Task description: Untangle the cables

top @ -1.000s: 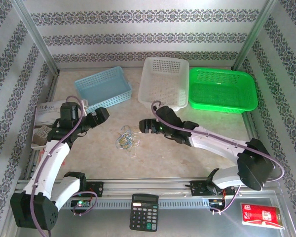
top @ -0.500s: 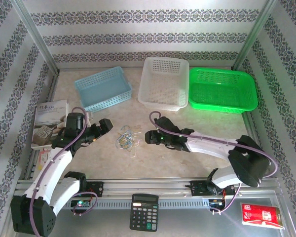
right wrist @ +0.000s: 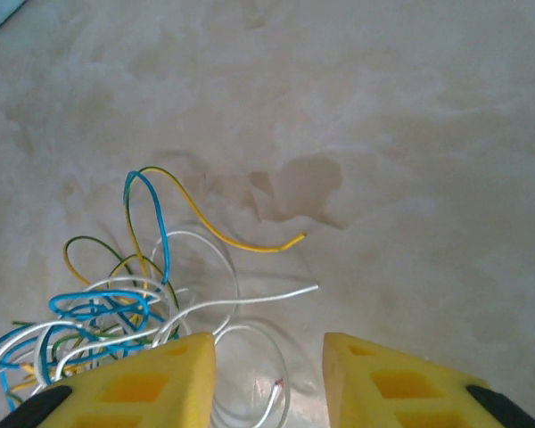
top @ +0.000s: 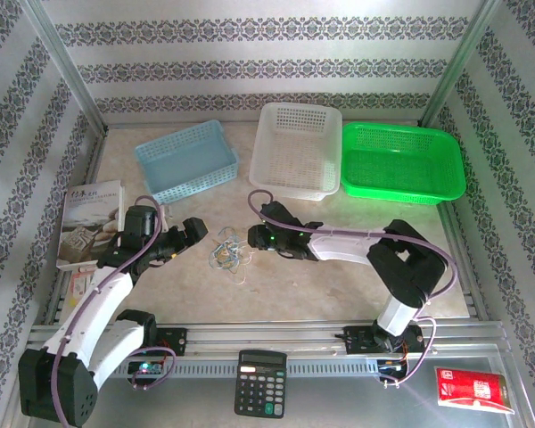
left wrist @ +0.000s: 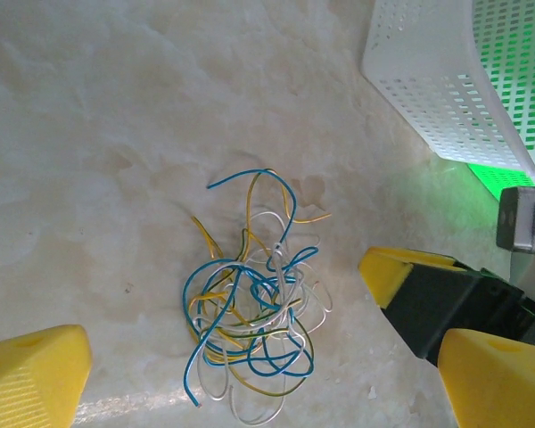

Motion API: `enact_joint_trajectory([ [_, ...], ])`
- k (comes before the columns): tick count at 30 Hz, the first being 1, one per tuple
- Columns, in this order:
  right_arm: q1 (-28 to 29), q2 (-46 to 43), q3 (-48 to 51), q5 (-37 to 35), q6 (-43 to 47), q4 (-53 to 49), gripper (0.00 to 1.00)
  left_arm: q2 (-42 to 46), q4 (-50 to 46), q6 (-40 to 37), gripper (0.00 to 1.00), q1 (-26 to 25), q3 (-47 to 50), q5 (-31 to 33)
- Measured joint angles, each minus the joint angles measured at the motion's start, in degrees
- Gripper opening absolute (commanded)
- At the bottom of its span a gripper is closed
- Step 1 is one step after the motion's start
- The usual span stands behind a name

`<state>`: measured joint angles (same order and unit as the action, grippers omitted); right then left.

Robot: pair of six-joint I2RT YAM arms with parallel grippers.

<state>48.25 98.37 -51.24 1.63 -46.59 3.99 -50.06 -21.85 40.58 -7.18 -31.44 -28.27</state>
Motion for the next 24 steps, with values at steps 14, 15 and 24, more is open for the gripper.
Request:
enact_joint_trajectory([
  [14,-0.52,4.72,-1.66,-0.81,-1.7,2.86,0.3,-0.2,0.48,0.0,1.0,-0.39,0.04,0.0],
  [15,-0.68,4.96,-1.84,-0.79,-1.7,2.99,0.31,-0.2,0.5,0.0,1.0,-0.39,0.07,0.0],
  [24,-1.27,7.1,-3.45,-0.7,-1.79,3.72,0.3,-0.2,0.94,0.0,1.0,-0.72,0.52,-0.02],
])
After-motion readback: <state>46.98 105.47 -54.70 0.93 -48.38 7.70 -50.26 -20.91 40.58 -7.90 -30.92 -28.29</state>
